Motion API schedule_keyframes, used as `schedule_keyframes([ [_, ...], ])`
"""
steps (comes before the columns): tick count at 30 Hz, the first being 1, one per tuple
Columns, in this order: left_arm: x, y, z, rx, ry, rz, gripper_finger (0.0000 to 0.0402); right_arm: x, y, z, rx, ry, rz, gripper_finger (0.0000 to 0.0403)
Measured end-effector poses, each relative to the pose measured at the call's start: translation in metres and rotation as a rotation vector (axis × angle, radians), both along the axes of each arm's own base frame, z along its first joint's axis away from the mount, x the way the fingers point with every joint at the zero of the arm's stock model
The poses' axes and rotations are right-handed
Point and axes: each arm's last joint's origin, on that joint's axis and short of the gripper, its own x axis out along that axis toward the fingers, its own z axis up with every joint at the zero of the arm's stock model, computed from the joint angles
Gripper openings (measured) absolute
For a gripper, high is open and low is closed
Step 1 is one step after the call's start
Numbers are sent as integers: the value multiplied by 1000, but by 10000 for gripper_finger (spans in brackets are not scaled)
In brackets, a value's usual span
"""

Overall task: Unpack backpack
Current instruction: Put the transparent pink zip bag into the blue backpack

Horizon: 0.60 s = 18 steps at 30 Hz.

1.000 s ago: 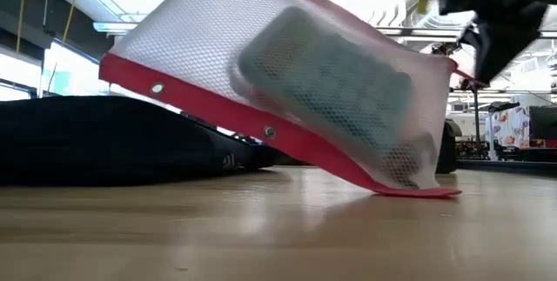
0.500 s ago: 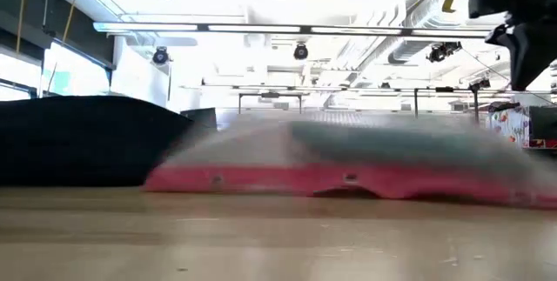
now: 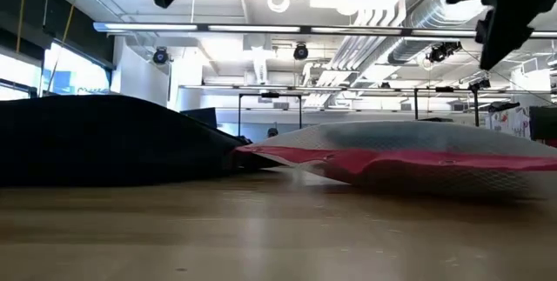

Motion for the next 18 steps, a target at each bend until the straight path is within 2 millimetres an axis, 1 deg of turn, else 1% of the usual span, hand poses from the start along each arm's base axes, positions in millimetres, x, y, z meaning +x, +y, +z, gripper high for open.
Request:
schedule_keyframes([
  [3,16,-7,-18,-46,53,-45,0,6,-10,-20,35,15,-59,195],
  [8,56,-14,-56,-98,63,-80,0,11,-35,-59,146,1,-167,243],
  [13,91,-8,-95,-226,17,-76,0,11,-57,-78,244,-43,-251,280],
  [18,117,1,-133,-360,-15,-82,0,10,-70,-93,282,-41,-335,297],
])
